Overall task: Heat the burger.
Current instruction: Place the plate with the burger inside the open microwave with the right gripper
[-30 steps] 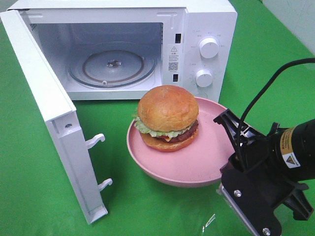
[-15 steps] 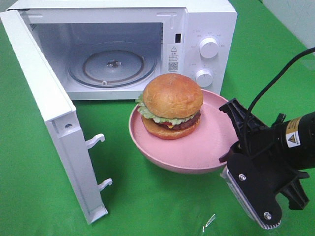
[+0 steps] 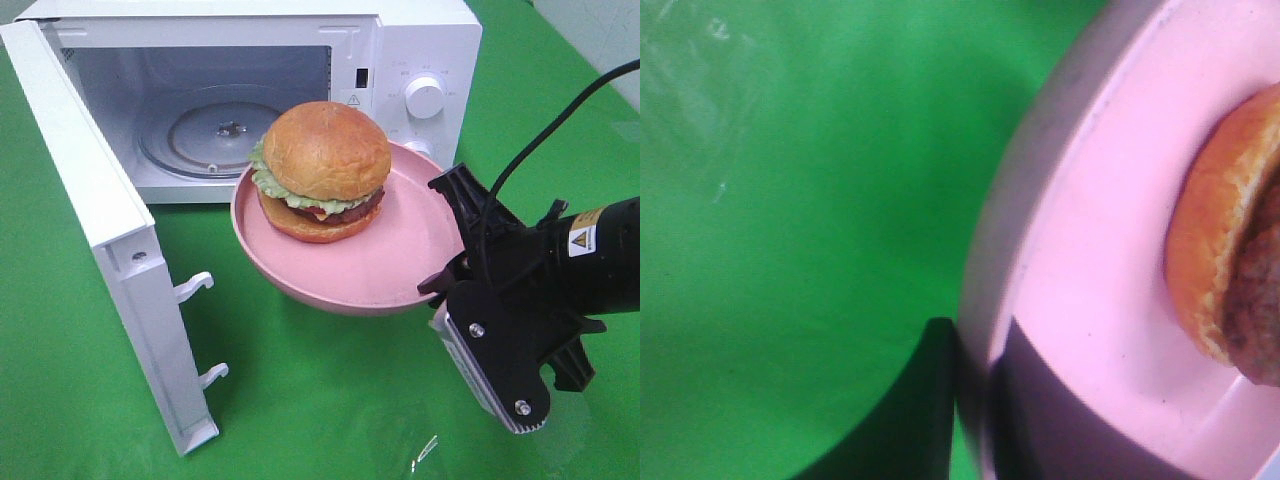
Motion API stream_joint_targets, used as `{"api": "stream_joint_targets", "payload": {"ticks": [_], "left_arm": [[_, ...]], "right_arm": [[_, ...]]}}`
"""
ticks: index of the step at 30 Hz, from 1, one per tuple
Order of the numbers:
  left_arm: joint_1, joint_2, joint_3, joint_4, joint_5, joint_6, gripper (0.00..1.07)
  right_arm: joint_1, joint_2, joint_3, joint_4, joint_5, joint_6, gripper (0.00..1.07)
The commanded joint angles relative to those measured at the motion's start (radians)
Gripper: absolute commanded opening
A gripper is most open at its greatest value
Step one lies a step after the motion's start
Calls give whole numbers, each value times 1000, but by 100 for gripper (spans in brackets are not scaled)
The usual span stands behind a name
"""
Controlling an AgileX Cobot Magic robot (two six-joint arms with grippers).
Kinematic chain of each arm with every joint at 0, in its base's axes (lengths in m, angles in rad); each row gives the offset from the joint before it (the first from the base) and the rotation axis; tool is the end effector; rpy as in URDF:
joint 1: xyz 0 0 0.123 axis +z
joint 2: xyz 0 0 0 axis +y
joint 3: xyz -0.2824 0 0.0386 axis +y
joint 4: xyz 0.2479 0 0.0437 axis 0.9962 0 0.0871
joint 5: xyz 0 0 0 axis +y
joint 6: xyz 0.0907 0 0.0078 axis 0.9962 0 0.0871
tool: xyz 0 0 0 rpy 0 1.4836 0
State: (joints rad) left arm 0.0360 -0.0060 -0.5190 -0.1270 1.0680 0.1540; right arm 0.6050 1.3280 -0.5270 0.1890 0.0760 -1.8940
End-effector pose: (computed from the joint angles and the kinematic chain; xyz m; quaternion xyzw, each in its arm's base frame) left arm -0.0083 -0.0104 0.2823 0.0534 0.8452 -0.0130 0.5316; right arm 0.1946 0.1362 0.1942 -0.8469 0.3707 -0.1938 0.3284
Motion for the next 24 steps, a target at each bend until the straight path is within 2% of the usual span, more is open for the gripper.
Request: {"api": "stream_joint_targets", "payload": {"ticks": [1,4,8,12,24], "left_arm": [[3,-16,2,-9,3,-8,93],[3,-16,2,-9,3,-8,93],[3,-16,2,-9,3,-8,93],[3,-16,2,-9,3,-8,93],[3,-16,2,-9,3,-8,93]], "right_arm": [[0,-13,-22,-33,-62,-6,0],[1,-13,-22,-126,-63,46,0],[1,-10,-22,-183,-63,86,0],[2,3,-31,-195,-53,107,0],[2,133,-150,-189,-9,118,0]]}}
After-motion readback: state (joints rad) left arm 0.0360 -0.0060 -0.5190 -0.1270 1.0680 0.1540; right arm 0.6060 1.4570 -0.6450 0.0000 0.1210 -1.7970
